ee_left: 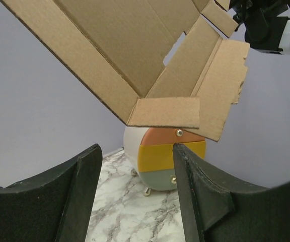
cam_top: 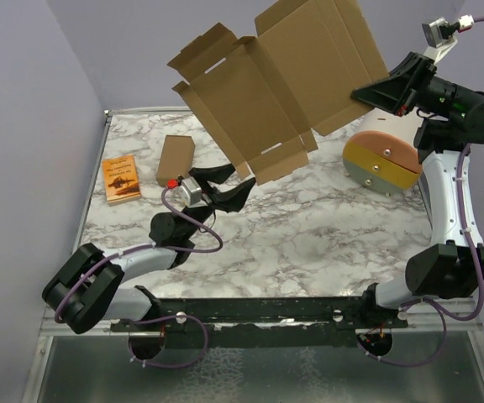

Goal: Fold the paper box

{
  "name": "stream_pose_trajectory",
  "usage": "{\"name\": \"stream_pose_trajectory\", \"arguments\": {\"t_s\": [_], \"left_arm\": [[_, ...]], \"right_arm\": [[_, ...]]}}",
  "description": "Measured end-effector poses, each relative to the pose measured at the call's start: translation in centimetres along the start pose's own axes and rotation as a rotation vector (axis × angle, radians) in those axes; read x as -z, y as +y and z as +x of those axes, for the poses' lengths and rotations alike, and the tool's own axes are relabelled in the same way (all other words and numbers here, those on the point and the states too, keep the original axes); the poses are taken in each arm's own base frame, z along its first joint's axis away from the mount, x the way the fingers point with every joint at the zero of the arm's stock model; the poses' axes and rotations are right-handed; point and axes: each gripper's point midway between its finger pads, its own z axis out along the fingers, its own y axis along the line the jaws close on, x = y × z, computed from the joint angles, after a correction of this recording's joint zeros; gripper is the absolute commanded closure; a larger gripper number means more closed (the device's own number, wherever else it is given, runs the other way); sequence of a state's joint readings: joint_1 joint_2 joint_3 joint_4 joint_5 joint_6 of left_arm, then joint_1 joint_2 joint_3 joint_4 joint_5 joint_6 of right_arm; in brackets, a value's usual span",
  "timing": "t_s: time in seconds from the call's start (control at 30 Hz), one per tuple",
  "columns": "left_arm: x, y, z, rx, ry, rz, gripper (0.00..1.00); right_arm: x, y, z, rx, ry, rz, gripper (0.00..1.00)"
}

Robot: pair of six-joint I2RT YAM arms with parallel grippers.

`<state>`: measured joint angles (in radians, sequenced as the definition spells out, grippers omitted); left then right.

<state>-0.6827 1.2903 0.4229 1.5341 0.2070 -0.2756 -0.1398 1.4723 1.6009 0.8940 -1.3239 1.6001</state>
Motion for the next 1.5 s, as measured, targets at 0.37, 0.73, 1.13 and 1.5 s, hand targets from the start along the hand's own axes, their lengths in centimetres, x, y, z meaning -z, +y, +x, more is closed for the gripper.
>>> {"name": "stream_pose_trajectory", "arguments": {"t_s": [0.37,0.73,1.13,1.5], "left_arm": [[-0.8,0.1,-1.7,0.029,-0.049,-0.017,0.39],[-0.8,0.3,-2.9,0.041,-0.077,-0.025,0.4],[-0.6,1.3,-3.0,0.047,-0.079,-0.05,0.4],[-0.6,2.2,-3.4,0.114,-0.102,-0.109,0.41]], "right_arm": [[0.1,-0.4,0.0,-0.005,-0.014,0.004,0.99],[0.1,-0.4,-0.2,0.001,-0.022,0.005,0.99],[0.2,-0.6,0.0,-0.004,-0.022,0.006,0.99],[0.2,-0.9,0.2,-0.015,-0.022,0.009,0.99]]}}
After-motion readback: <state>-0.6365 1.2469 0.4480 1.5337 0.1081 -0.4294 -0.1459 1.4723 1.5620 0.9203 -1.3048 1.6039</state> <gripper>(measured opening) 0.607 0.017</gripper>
